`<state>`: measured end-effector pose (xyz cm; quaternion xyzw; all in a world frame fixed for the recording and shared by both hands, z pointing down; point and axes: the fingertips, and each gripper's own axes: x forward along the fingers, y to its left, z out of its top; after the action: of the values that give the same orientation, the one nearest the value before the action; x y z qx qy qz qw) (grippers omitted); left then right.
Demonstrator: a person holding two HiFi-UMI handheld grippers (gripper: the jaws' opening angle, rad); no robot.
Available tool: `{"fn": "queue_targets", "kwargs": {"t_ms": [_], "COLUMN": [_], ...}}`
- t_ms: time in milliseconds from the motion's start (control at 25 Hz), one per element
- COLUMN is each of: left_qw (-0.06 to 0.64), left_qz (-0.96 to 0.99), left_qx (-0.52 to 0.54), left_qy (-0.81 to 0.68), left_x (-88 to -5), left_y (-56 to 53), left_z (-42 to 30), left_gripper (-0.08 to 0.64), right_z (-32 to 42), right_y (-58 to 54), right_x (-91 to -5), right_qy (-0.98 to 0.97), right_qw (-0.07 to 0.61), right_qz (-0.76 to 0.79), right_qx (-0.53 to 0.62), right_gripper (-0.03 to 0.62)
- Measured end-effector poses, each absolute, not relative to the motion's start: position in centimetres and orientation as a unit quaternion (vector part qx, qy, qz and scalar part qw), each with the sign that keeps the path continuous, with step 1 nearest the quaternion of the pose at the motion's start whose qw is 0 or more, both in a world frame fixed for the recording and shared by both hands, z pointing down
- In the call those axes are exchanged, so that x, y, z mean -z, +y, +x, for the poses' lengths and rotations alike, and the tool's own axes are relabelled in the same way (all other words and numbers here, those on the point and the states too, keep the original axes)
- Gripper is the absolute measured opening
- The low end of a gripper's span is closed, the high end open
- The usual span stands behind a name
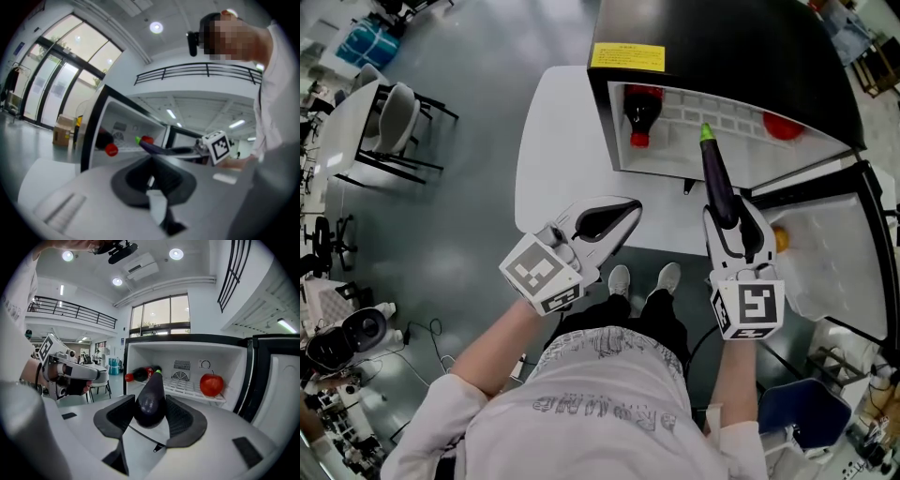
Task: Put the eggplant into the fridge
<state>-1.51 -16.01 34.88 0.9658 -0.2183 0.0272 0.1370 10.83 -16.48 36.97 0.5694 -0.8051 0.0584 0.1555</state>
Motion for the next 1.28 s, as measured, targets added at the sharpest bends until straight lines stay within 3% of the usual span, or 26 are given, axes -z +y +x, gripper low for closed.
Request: {"fn": "queue_targets", "kwargs": {"t_ms": [1280], "left_qw": [0.154], "left_qz": [0.945], "left_qx": [-0.022], "left_qy": [-0.288], "left_x": [-35.6], "left_y": [-20.1], "left_z": [0.9], "left_gripper": [0.008], "right_z": [13.4], "right_y": [-28.1], "right_x": [-37.1], "right_qy": [-0.821], "right_qw": [0.184], "right_qz": [0.541], "right_qx": [-0.009], "right_gripper": [0.198]}}
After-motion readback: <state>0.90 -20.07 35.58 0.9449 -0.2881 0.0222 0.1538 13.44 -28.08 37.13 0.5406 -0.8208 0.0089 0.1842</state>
